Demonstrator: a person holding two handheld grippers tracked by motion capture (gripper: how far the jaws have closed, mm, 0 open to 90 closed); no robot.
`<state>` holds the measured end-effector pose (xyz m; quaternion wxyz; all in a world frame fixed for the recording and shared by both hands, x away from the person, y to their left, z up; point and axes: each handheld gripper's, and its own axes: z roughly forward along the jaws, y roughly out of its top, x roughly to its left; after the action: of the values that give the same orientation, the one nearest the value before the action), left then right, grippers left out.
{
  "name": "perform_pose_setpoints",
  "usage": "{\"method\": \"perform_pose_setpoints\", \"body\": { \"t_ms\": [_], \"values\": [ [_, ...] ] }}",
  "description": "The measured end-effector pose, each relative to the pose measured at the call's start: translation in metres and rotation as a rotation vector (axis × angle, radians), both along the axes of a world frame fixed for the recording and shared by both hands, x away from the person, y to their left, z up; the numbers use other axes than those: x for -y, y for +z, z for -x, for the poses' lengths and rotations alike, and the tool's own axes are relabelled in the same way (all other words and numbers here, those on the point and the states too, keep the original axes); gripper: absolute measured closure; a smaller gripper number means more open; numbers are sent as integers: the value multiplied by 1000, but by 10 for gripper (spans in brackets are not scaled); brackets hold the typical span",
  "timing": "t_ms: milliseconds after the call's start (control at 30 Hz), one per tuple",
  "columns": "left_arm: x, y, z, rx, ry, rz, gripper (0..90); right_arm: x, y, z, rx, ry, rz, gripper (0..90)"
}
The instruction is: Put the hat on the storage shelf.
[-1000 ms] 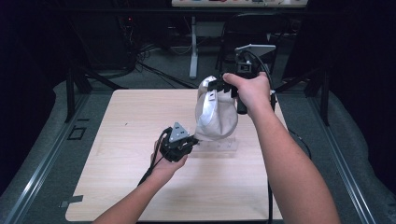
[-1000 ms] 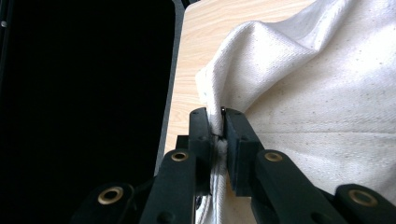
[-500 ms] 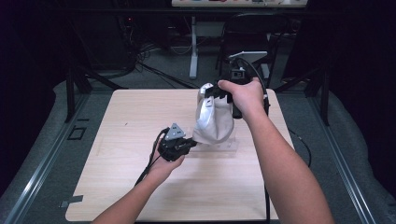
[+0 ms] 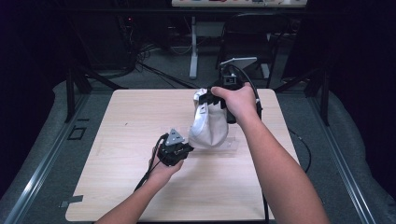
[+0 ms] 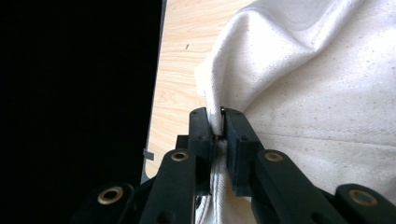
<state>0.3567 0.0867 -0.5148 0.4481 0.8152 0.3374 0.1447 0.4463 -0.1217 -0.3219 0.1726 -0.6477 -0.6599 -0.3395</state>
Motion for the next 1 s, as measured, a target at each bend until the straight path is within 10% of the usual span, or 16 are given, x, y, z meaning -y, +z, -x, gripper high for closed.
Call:
{"method": "perform_pose_setpoints", "body": {
  "t_ms": [400,1000],
  "values": [
    [0,-19,2,-85,68,-19,854,4,-19,-2,-22,0,27,823],
    [0,-19,4,-64,68,-20,829,14,-32,-4,-33,-21,15,822]
  ]
}}
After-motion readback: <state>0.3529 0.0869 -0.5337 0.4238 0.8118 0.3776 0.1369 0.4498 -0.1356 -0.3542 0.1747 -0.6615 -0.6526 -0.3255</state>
